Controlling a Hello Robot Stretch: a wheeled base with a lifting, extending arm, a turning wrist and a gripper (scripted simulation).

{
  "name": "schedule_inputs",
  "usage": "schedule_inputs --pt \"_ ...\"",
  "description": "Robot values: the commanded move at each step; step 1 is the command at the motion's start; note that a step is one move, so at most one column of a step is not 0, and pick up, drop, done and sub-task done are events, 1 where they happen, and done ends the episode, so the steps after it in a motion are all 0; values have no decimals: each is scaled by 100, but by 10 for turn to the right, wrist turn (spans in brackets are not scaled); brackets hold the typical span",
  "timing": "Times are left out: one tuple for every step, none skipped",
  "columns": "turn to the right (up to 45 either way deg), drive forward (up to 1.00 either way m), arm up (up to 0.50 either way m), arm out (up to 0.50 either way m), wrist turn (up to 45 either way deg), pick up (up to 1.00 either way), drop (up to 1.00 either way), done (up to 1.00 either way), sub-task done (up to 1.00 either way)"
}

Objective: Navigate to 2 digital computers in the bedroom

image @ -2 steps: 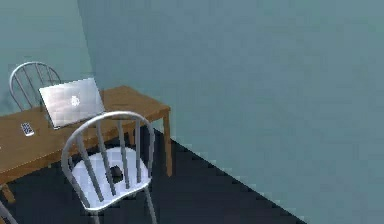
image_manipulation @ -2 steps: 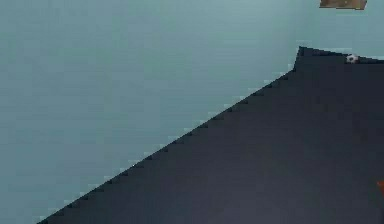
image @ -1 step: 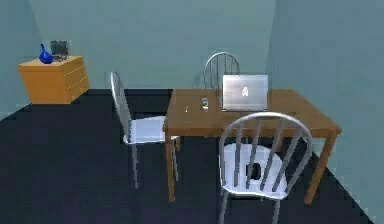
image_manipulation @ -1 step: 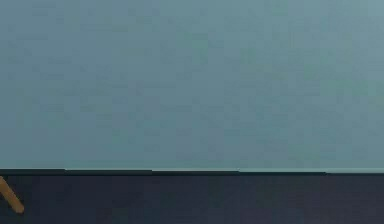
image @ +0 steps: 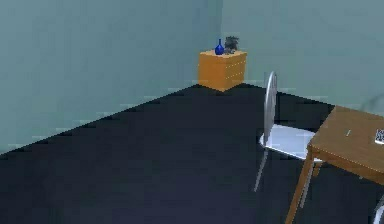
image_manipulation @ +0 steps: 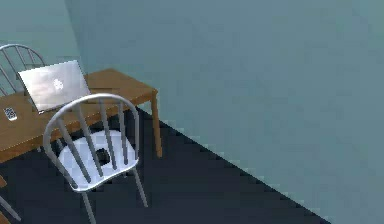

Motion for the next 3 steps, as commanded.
schedule_inputs --pt "0 30 0 0 0 0 0 0 0" --pt "0 100 0 0 0 0 0 0 0" --pt "-60 0 0 0 0 0 0 0 0"
